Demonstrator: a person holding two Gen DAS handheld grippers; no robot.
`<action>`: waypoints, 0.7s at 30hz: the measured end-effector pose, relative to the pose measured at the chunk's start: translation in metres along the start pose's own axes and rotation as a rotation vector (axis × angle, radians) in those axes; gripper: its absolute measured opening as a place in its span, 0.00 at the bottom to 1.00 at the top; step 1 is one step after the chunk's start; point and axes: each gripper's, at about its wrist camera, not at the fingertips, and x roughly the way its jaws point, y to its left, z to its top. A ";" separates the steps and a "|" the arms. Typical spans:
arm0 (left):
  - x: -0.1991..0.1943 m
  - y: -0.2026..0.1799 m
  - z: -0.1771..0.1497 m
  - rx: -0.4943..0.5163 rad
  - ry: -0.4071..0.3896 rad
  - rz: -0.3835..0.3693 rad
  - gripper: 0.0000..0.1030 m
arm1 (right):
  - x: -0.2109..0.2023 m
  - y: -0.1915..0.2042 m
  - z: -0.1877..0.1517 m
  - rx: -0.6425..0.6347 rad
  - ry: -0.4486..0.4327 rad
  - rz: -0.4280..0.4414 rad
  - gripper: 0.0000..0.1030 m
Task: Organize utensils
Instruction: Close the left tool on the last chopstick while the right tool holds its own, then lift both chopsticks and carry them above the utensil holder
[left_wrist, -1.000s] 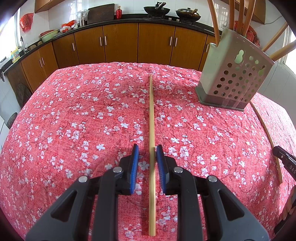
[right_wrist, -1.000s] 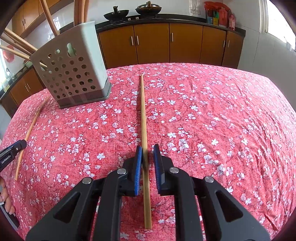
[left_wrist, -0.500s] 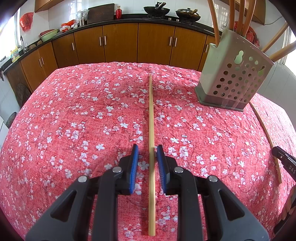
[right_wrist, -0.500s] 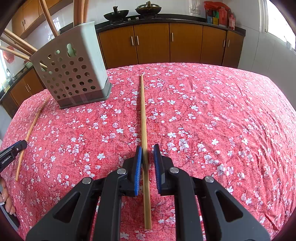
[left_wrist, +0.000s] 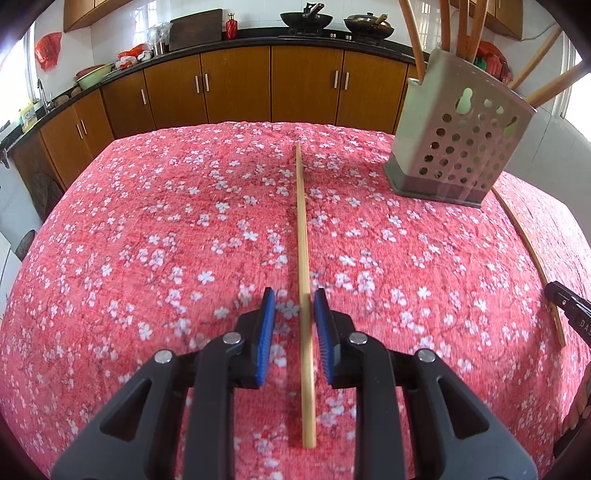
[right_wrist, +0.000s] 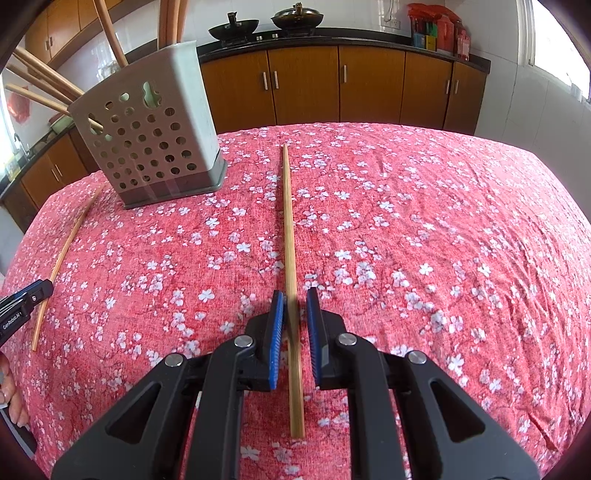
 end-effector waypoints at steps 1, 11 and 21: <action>-0.001 0.001 -0.001 -0.001 0.000 0.000 0.12 | -0.001 -0.001 -0.001 -0.001 0.001 0.005 0.09; -0.020 0.006 -0.014 0.018 -0.013 -0.012 0.07 | -0.022 -0.005 -0.014 0.006 -0.013 0.017 0.08; -0.086 0.010 0.010 -0.006 -0.179 -0.069 0.07 | -0.091 -0.018 0.024 0.031 -0.205 0.030 0.07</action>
